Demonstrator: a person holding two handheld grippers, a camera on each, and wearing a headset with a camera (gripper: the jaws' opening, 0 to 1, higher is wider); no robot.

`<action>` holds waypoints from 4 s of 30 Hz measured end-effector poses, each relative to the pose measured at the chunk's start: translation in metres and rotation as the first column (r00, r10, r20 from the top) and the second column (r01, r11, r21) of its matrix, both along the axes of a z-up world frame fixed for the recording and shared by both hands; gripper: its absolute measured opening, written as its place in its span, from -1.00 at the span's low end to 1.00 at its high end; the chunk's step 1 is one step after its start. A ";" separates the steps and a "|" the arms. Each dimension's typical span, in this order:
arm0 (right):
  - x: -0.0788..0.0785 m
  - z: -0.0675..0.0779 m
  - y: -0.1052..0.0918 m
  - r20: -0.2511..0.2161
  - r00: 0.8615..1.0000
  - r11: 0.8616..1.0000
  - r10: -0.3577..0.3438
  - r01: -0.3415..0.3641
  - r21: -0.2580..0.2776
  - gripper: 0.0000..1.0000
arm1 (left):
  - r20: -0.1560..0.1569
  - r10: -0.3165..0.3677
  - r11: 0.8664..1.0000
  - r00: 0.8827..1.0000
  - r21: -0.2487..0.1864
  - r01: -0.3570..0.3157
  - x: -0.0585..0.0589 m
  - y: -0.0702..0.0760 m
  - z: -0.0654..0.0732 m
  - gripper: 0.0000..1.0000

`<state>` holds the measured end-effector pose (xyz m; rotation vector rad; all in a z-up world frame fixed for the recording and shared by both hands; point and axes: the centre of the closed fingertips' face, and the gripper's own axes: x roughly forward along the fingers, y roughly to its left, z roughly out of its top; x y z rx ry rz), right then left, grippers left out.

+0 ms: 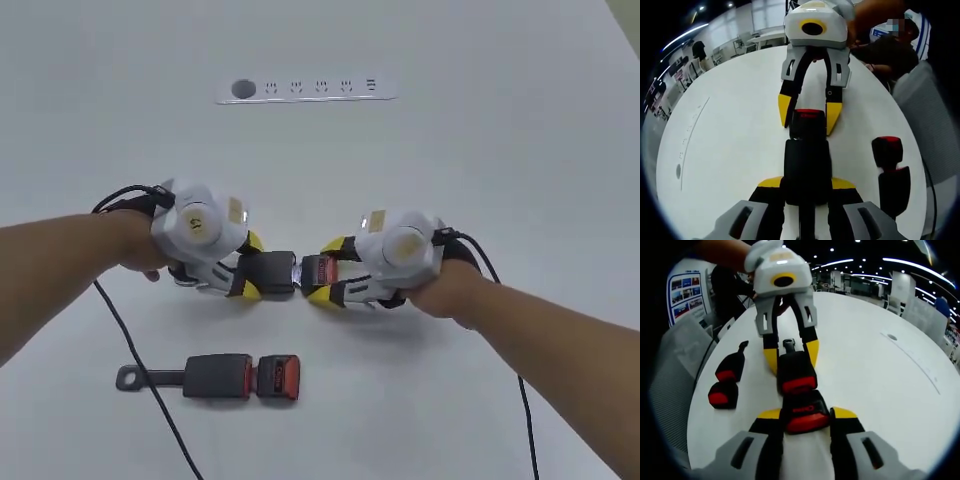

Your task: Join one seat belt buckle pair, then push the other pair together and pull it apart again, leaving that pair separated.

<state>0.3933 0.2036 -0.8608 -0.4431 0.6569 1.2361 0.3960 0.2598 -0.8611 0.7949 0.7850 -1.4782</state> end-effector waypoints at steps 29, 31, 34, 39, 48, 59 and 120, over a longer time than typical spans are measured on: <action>-0.004 0.001 -0.027 -0.014 1.000 1.000 -0.005 0.006 0.030 -0.28 | -0.013 0.018 1.000 1.000 -0.019 -0.018 -0.005 -0.002 0.005 -0.32; -0.006 0.001 -0.032 -0.014 1.000 1.000 -0.003 0.004 0.028 -0.28 | -0.013 0.020 1.000 1.000 -0.020 -0.020 -0.004 -0.002 0.005 -0.32; -0.006 0.001 -0.040 -0.015 1.000 1.000 -0.005 0.005 0.026 -0.28 | -0.015 0.022 1.000 1.000 -0.022 -0.022 -0.004 -0.002 0.005 -0.32; -0.007 0.001 -0.050 -0.017 1.000 1.000 -0.011 0.012 0.029 -0.28 | -0.016 0.027 0.999 1.000 -0.023 -0.027 -0.004 -0.002 0.005 -0.32; -0.008 0.001 -0.064 -0.018 1.000 1.000 -0.017 0.017 0.022 -0.28 | -0.019 0.032 0.999 0.999 -0.026 -0.033 -0.004 -0.002 0.005 -0.32; -0.013 0.001 -0.083 -0.018 0.999 0.999 -0.033 0.033 0.020 -0.27 | -0.022 0.033 0.999 0.999 -0.031 -0.034 -0.003 -0.001 0.005 -0.32; -0.009 0.029 -0.116 0.072 0.937 0.935 -0.341 0.331 0.124 0.55 | -0.090 0.486 0.854 0.869 -0.162 -0.494 -0.007 0.018 0.049 0.62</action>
